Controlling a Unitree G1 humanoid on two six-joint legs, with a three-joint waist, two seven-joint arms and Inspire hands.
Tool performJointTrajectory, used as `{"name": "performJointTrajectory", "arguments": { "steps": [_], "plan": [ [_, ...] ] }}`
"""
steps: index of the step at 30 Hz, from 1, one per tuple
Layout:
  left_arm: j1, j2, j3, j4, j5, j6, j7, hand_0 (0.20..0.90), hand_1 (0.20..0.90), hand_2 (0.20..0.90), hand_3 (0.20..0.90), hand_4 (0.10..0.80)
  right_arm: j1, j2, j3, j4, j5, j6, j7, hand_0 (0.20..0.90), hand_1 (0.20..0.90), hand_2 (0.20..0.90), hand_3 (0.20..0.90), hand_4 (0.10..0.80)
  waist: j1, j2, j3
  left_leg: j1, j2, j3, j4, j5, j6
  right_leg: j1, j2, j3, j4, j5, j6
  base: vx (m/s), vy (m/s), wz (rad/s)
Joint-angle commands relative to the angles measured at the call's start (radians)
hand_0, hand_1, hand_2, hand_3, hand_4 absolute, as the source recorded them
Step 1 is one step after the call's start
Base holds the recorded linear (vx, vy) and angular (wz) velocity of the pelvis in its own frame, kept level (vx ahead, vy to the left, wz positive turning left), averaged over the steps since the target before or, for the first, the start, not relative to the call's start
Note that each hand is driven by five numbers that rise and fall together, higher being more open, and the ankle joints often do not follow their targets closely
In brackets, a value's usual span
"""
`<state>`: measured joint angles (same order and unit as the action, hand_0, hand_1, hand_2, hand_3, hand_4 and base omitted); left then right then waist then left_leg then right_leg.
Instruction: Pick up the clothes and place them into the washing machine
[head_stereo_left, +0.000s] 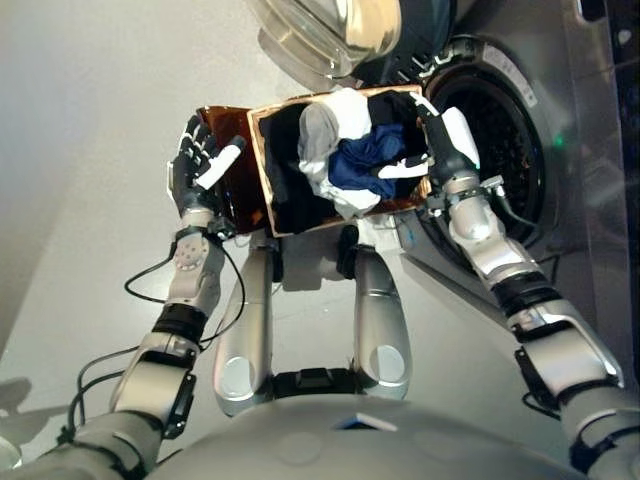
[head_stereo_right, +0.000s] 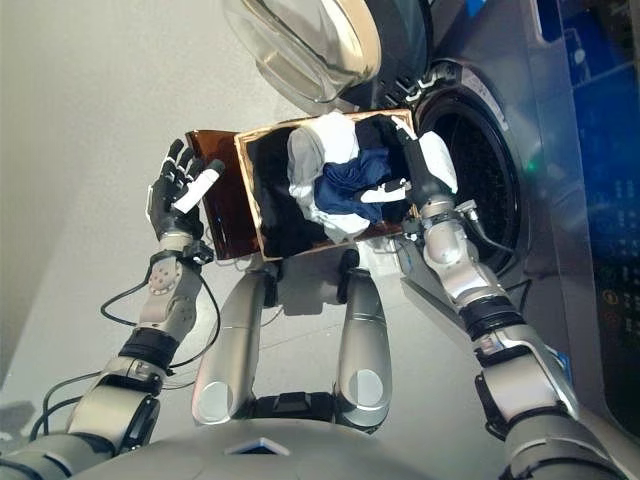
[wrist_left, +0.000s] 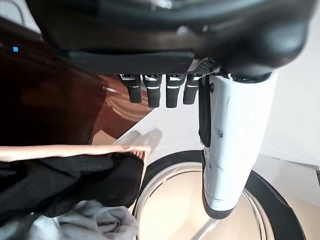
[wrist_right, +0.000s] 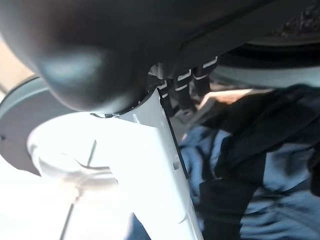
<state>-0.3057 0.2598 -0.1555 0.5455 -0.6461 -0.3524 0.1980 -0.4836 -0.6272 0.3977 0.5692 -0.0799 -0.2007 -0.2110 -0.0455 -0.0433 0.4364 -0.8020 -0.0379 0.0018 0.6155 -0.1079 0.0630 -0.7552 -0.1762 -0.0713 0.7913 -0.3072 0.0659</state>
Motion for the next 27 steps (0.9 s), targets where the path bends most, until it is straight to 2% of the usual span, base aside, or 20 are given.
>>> {"name": "performJointTrajectory", "arguments": {
  "steps": [1, 2, 6, 14, 18, 24, 25, 26, 27],
  "plan": [
    [0.018, 0.034, -0.004, -0.07, -0.012, -0.058, -0.022, 0.9, 0.9, 0.9, 0.9, 0.8, -0.019, -0.026, 0.047, -0.014, 0.062, -0.077, 0.042, 0.9, 0.9, 0.9, 0.9, 0.8, 0.004, 0.003, -0.102, -0.001, 0.054, -0.006, 0.188, -0.186, -0.081, 0.015, -0.006, 0.038, -0.065, 0.112, 0.01, 0.0, 0.0, 0.0],
    [0.014, 0.034, -0.021, -0.069, -0.015, -0.055, -0.031, 0.9, 0.9, 0.9, 0.9, 0.8, -0.044, -0.019, 0.096, 0.016, 0.085, -0.076, 0.084, 0.9, 0.9, 0.9, 0.9, 0.8, 0.009, 0.007, -0.1, -0.01, 0.053, -0.008, 0.206, -0.196, -0.078, 0.005, -0.008, 0.039, -0.048, 0.101, 0.005, 0.0, 0.0, 0.0],
    [0.004, 0.028, -0.045, -0.056, -0.026, -0.052, -0.044, 0.9, 0.9, 0.9, 0.9, 0.8, -0.099, 0.023, 0.152, 0.092, 0.11, -0.072, 0.108, 0.9, 0.9, 0.9, 0.9, 0.8, 0.015, 0.017, -0.095, -0.024, 0.047, -0.005, 0.226, -0.203, -0.072, -0.004, -0.013, 0.037, -0.033, 0.094, 0.003, 0.0, 0.0, 0.0],
    [-0.031, 0.02, -0.072, -0.044, -0.04, -0.061, -0.047, 0.9, 0.9, 0.9, 0.9, 0.8, -0.207, 0.124, 0.205, 0.228, 0.107, -0.06, 0.101, 0.9, 0.9, 0.9, 0.9, 0.8, 0.037, 0.044, -0.098, -0.049, 0.029, 0.003, 0.231, -0.207, -0.058, -0.022, -0.02, 0.033, -0.024, 0.088, 0.002, 0.0, 0.0, 0.0],
    [-0.048, 0.019, -0.093, -0.046, -0.051, -0.063, -0.047, 0.9, 0.9, 0.9, 0.9, 0.8, -0.273, 0.16, 0.213, 0.432, 0.018, -0.024, 0.033, 0.9, 0.9, 0.9, 0.9, 0.8, 0.057, 0.063, -0.093, -0.096, 0.011, 0.002, 0.304, -0.237, -0.047, -0.063, -0.032, 0.038, 0.05, 0.058, -0.005, -0.001, 0.007, 0.03],
    [-0.058, 0.012, -0.125, -0.041, -0.038, -0.057, -0.06, 0.9, 0.9, 0.9, 0.9, 0.8, -0.318, 0.169, 0.231, 0.596, -0.073, 0.015, 0.052, 0.9, 0.9, 0.9, 0.9, 0.8, 0.072, 0.075, -0.089, -0.129, -0.002, 0.01, 0.37, -0.268, -0.038, -0.091, -0.043, 0.036, 0.111, 0.026, -0.011, 0.002, 0.011, 0.14],
    [-0.06, 0.011, -0.129, -0.037, -0.038, -0.054, -0.065, 0.9, 0.9, 0.9, 0.9, 0.8, -0.32, 0.171, 0.24, 0.615, -0.096, 0.023, 0.052, 0.851, 0.851, 0.851, 0.851, 0.765, 0.074, 0.076, -0.088, -0.127, -0.002, 0.011, 0.374, -0.271, -0.037, -0.088, -0.045, 0.034, 0.112, 0.024, -0.011, 0.0, 0.0, 0.0],
    [-0.06, 0.011, -0.129, -0.037, -0.038, -0.054, -0.065, 0.9, 0.9, 0.9, 0.9, 0.8, -0.32, 0.171, 0.24, 0.615, -0.096, 0.023, 0.052, 0.744, 0.744, 0.744, 0.744, 0.688, 0.074, 0.076, -0.088, -0.127, -0.002, 0.011, 0.374, -0.271, -0.037, -0.088, -0.045, 0.034, 0.112, 0.024, -0.011, 0.031, 0.014, 0.02],
    [-0.067, 0.01, -0.138, -0.029, -0.035, -0.052, -0.071, 0.9, 0.9, 0.9, 0.9, 0.8, -0.328, 0.174, 0.252, 0.647, -0.137, 0.037, 0.046, 0.365, 0.365, 0.365, 0.365, 0.418, 0.079, 0.076, -0.088, -0.122, -0.003, 0.012, 0.377, -0.276, -0.033, -0.081, -0.049, 0.03, 0.111, 0.021, -0.012, 0.039, 0.017, 0.03]
  ]
}}
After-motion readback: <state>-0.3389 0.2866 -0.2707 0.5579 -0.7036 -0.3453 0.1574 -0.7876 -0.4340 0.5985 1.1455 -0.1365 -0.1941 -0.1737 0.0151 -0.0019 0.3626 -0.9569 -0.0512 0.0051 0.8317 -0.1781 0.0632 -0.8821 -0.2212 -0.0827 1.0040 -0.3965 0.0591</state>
